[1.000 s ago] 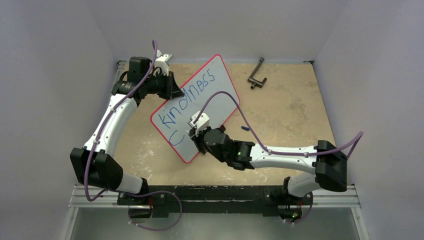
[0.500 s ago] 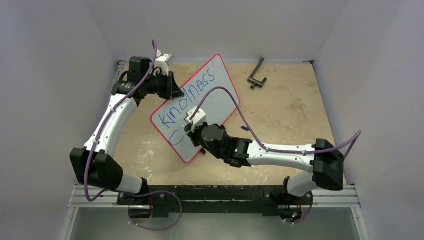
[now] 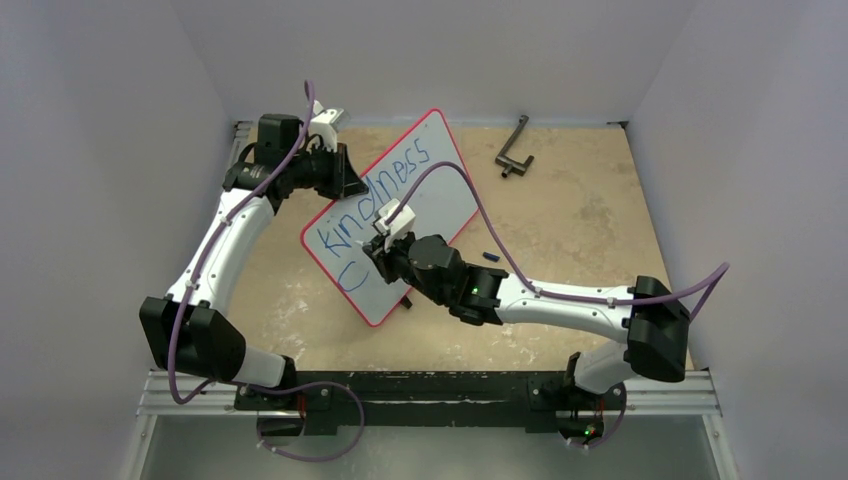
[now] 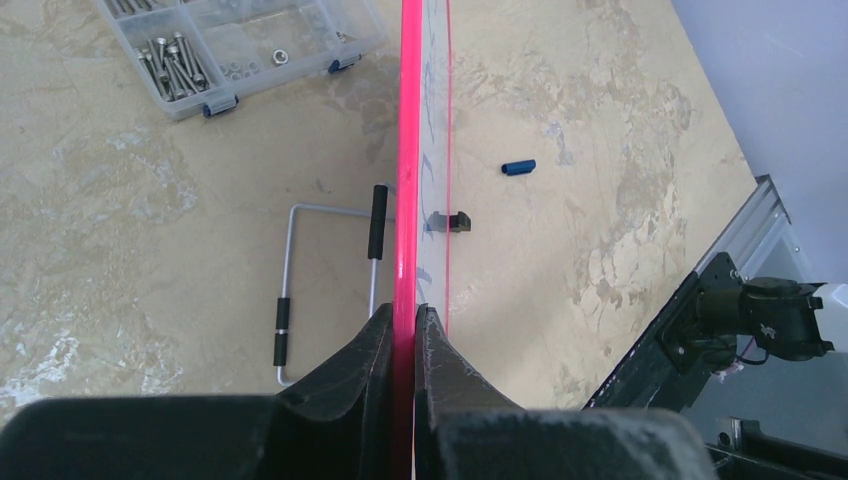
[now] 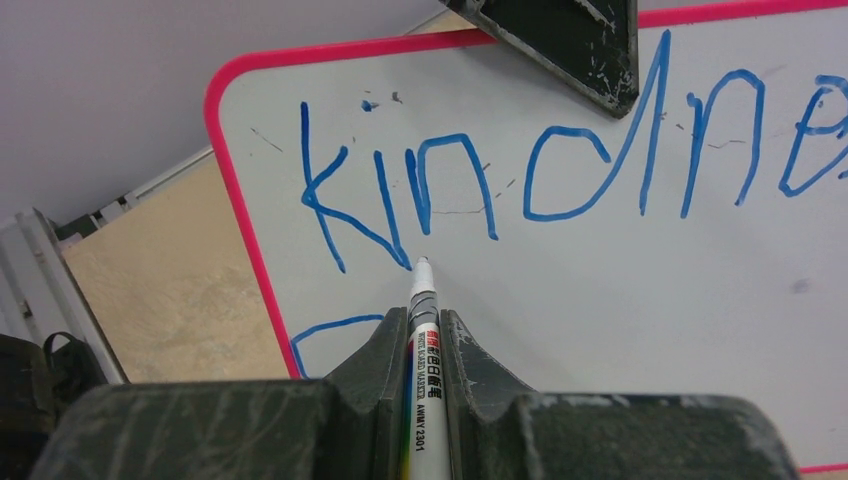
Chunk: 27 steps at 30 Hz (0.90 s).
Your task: Write a sentence on the whiteboard
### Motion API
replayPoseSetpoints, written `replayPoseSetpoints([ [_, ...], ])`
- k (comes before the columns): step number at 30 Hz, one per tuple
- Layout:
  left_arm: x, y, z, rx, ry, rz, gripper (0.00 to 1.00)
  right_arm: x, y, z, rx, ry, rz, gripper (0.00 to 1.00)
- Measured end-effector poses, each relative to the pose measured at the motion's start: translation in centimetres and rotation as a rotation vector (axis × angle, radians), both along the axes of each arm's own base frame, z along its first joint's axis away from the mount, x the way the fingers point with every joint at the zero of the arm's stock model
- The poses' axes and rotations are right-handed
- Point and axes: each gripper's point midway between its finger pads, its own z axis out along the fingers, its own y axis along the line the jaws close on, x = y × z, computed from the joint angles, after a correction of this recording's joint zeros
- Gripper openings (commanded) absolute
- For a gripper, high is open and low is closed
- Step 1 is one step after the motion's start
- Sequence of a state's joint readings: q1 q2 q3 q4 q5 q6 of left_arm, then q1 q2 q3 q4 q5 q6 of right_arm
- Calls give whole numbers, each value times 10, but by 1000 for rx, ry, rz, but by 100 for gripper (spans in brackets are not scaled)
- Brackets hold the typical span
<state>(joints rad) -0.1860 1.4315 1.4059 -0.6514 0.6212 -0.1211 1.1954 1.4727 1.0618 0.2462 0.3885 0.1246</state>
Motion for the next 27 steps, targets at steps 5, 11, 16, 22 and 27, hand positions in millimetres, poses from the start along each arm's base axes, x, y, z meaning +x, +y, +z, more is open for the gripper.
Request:
replayPoseSetpoints([
  [5,-1,0,0,0,-2,0,0,-2,7,2,30,3,21,0],
  [11,-1,1,0,3,-3,2,0,1,13,-17,-5,19,18,0],
  [16,-1,1,0,4,-3,4,0,2,13,-17,0,20,8,0],
  [22,-1,1,-1,5,-3,5,0,2,11,-21,19,30,-1,0],
  [27,-1,2,-1,9,-7,4,0,-3,4,-40,-2,55,-3,0],
])
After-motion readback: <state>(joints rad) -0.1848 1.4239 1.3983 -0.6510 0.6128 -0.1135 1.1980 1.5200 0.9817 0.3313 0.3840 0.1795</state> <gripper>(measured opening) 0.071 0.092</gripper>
